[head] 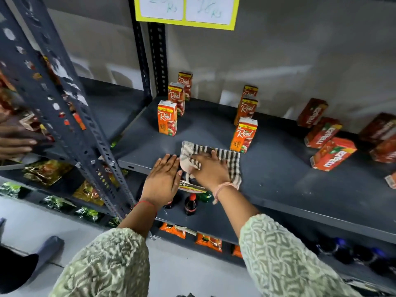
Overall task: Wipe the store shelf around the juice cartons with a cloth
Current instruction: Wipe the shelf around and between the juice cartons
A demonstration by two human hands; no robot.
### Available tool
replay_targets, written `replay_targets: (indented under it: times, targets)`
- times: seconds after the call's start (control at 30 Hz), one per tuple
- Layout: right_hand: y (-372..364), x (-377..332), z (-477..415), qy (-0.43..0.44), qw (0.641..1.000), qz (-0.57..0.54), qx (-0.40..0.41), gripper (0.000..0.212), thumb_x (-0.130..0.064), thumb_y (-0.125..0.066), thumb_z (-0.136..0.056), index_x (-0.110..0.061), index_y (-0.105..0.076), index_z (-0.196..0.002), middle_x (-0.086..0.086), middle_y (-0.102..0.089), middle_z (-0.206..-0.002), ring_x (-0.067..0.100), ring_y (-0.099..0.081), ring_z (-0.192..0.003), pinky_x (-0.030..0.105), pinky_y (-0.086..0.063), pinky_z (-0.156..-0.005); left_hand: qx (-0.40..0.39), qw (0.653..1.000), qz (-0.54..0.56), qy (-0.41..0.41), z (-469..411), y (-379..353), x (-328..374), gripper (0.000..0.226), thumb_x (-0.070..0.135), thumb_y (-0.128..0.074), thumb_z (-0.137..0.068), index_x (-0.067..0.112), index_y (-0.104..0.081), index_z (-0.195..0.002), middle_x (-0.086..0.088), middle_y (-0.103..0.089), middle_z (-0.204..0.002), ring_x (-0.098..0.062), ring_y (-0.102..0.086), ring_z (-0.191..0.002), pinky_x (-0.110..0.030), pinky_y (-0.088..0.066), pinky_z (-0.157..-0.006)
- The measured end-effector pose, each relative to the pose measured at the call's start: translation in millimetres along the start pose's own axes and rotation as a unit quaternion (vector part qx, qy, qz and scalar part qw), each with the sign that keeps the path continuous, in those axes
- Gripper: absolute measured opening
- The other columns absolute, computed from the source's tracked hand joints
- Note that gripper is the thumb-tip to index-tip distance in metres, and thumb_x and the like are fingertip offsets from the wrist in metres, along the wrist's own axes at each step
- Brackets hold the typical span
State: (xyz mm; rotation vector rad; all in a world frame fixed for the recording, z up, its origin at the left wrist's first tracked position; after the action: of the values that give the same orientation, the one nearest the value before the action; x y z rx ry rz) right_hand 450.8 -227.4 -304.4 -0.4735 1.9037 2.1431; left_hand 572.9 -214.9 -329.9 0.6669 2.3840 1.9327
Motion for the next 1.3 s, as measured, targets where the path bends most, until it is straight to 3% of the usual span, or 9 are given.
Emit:
replay_targets:
  times: [0.13, 0.27, 0.43, 0.57, 0.67, 0.77, 0.9, 1.1, 1.3]
  targets:
    - [-5, 27, 11, -0.028, 0.999, -0.017, -0.001, 0.045, -0.042, -0.040, -0.094, -0.033, -0.038, -0.139, -0.009, -0.025, -0.157, 0.021, -0.006, -0.148, 0.047, -0.003, -0.119, 0.001, 1.000, -0.014, 0.003, 0, -6, 2, 0.063, 0.041, -0.015, -0.093, -0.001, -0.053, -0.122, -0.020, -0.057, -0.126, -0.036, -0.047, -0.123, -0.037, -0.021, -0.106]
    - [12, 78, 36, -0.082, 0.996, -0.035, 0.020, 0.045, -0.040, -0.042, -0.094, -0.030, -0.041, -0.138, -0.007, -0.029, -0.155, 0.019, -0.009, -0.148, 0.044, -0.005, -0.121, -0.004, 1.000, -0.022, 0.010, 1, -7, 12, 0.077, 0.045, 0.000, -0.094, -0.003, -0.054, -0.119, -0.023, -0.058, -0.124, -0.039, -0.047, -0.121, -0.044, -0.031, -0.105]
    - [52, 124, 56, -0.144, 0.976, -0.114, 0.116, 0.031, -0.022, -0.050, -0.090, -0.019, -0.061, -0.118, 0.014, -0.064, -0.124, 0.032, -0.053, -0.123, 0.037, -0.044, -0.099, -0.012, 0.999, -0.014, -0.042, -1, -13, 47, 0.077, 0.045, 0.002, -0.094, -0.002, -0.053, -0.120, -0.020, -0.058, -0.126, -0.036, -0.047, -0.122, -0.036, -0.020, -0.107]
    - [32, 121, 48, -0.098, 0.994, -0.030, 0.033, 0.044, -0.041, -0.046, -0.092, -0.034, -0.043, -0.136, -0.007, -0.033, -0.153, 0.021, -0.012, -0.148, 0.049, -0.007, -0.120, -0.036, 0.996, -0.008, -0.078, -4, -26, 86, 0.077, 0.044, 0.002, -0.094, -0.003, -0.053, -0.120, -0.021, -0.058, -0.125, -0.036, -0.048, -0.121, -0.039, -0.030, -0.107]
    - [35, 144, 57, -0.128, 0.990, -0.032, 0.050, 0.045, -0.043, -0.044, -0.093, -0.033, -0.041, -0.138, -0.009, -0.029, -0.155, 0.018, -0.007, -0.148, 0.047, 0.000, -0.120, -0.038, 0.996, -0.010, -0.083, -5, -32, 103, 0.075, 0.046, 0.001, -0.093, -0.002, -0.046, -0.127, -0.022, -0.050, -0.133, -0.036, -0.039, -0.128, -0.047, -0.022, -0.108]
    - [53, 177, 78, -0.174, 0.978, -0.051, 0.104, 0.041, -0.035, -0.048, -0.093, -0.025, -0.049, -0.132, 0.000, -0.045, -0.147, 0.022, -0.028, -0.143, 0.044, -0.017, -0.120, -0.042, 0.997, -0.008, -0.070, -5, -37, 103, 0.072, 0.043, -0.003, -0.086, 0.001, -0.034, -0.135, -0.020, -0.036, -0.144, -0.034, -0.024, -0.136, -0.042, -0.012, -0.113]
    - [83, 199, 100, -0.226, 0.951, -0.075, 0.199, 0.031, -0.015, -0.048, -0.088, -0.015, -0.063, -0.115, 0.013, -0.067, -0.118, 0.031, -0.060, -0.111, 0.032, -0.046, -0.092, -0.045, 0.996, -0.016, -0.074, -6, -38, 110, 0.067, 0.039, -0.010, -0.088, -0.003, -0.041, -0.130, -0.024, -0.044, -0.137, -0.038, -0.033, -0.131, -0.046, -0.020, -0.110]
    - [54, 182, 78, -0.157, 0.984, -0.005, 0.077, 0.041, -0.037, -0.044, -0.093, -0.029, -0.046, -0.133, -0.005, -0.040, -0.150, 0.025, -0.021, -0.145, 0.051, -0.008, -0.119, -0.051, 0.990, 0.005, -0.130, -3, -44, 162, 0.062, 0.036, -0.015, -0.089, -0.003, -0.046, -0.127, -0.021, -0.051, -0.133, -0.036, -0.040, -0.128, -0.045, -0.021, -0.107]
    - [93, 281, 131, -0.255, 0.952, -0.017, 0.170, 0.038, -0.027, -0.045, -0.091, -0.013, -0.056, -0.124, 0.013, -0.053, -0.138, 0.029, -0.036, -0.138, 0.041, -0.030, -0.114, -0.056, 0.992, 0.008, -0.109, -6, -59, 208, 0.063, 0.035, -0.016, -0.088, -0.007, -0.047, -0.124, -0.026, -0.051, -0.130, -0.039, -0.042, -0.125, -0.048, -0.028, -0.105]
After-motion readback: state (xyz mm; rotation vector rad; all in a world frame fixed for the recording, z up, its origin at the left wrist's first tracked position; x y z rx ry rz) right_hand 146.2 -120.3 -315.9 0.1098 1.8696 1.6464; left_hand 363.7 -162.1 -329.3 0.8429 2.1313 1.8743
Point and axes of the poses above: each hand's wrist, its own z-axis away from the middle knuckle, its own y-axis out of the back of the hand, x = y × z, the point moved 8 cm from there along -z, towards the middle knuckle
